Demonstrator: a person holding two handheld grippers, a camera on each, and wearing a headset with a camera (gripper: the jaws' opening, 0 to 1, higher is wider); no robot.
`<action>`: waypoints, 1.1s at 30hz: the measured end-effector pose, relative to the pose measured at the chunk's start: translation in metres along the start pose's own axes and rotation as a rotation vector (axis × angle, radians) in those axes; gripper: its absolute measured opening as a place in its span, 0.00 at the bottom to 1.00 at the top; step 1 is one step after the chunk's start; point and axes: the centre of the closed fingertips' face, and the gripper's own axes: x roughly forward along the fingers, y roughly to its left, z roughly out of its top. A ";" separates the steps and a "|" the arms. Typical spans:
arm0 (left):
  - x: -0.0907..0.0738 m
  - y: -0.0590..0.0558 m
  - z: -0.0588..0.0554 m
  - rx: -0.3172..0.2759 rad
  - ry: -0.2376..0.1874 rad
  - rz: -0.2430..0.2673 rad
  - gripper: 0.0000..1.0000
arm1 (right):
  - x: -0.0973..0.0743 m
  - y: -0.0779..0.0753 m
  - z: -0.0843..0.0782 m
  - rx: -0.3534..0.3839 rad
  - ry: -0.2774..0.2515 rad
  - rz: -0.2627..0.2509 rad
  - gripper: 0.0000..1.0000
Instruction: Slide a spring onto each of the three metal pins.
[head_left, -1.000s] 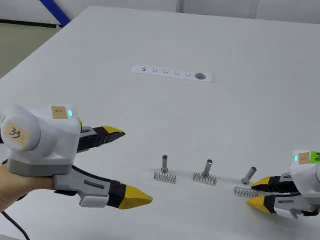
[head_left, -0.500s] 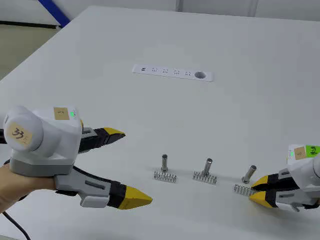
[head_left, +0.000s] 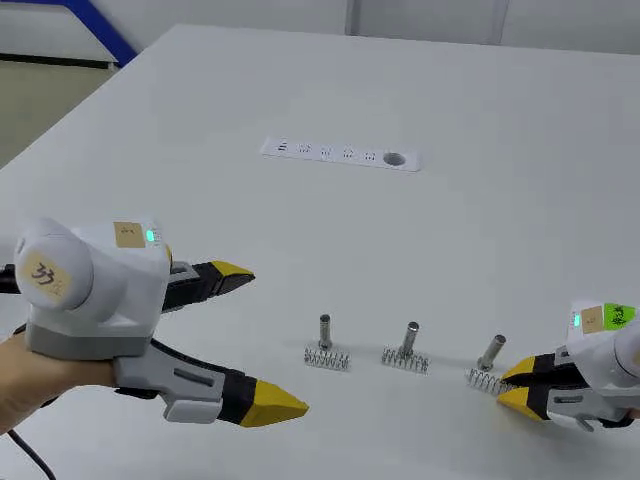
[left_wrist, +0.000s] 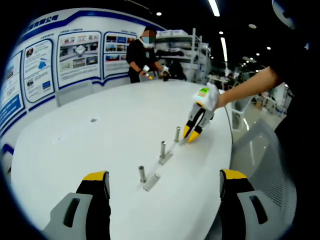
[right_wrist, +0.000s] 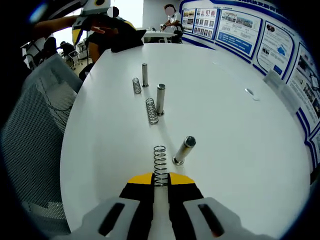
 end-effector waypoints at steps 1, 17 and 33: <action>0.000 0.000 0.001 0.000 -0.003 0.000 0.93 | -0.002 0.000 0.001 -0.003 0.000 -0.004 0.11; 0.026 -0.027 0.015 0.044 -0.031 -0.075 0.84 | -0.047 0.013 0.053 -0.105 -0.073 -0.040 0.11; 0.062 -0.053 0.033 0.099 -0.092 -0.121 0.64 | -0.049 0.051 0.105 -0.212 -0.133 0.037 0.11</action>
